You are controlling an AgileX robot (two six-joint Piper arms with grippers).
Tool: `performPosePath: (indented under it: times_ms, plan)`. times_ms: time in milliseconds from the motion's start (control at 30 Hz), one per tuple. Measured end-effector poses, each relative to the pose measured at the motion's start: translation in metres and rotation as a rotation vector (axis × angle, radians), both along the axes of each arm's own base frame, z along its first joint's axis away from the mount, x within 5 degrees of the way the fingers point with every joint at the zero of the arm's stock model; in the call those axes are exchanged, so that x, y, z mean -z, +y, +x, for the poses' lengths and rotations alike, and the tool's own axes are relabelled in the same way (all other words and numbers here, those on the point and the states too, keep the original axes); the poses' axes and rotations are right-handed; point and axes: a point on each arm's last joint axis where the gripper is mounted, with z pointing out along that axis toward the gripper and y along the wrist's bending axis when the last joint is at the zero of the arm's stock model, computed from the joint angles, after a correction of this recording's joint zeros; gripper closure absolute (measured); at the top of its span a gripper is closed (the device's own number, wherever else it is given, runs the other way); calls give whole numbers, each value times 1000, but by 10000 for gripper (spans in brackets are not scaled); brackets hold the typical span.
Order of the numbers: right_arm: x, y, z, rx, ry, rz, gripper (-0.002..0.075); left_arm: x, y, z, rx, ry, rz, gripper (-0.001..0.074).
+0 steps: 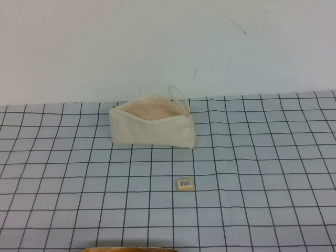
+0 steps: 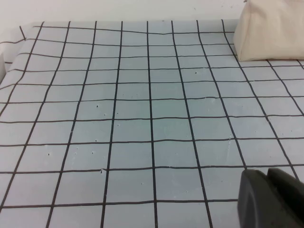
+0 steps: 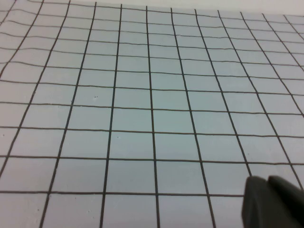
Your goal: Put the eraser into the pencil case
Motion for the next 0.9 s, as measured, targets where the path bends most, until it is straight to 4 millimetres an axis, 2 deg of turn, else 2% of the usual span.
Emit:
performPosePath:
  times_ms: [633, 767, 900]
  plan:
    - [0, 3, 0, -5, -6, 92, 727, 0, -1, 0, 4, 2, -43, 736]
    - [0, 9, 0, -15, -13, 246, 727, 0, -2, 0, 4, 2, -47, 736]
    - [-2, 20, 0, -32, -15, 590, 727, 0, -2, 0, 4, 2, -49, 736]
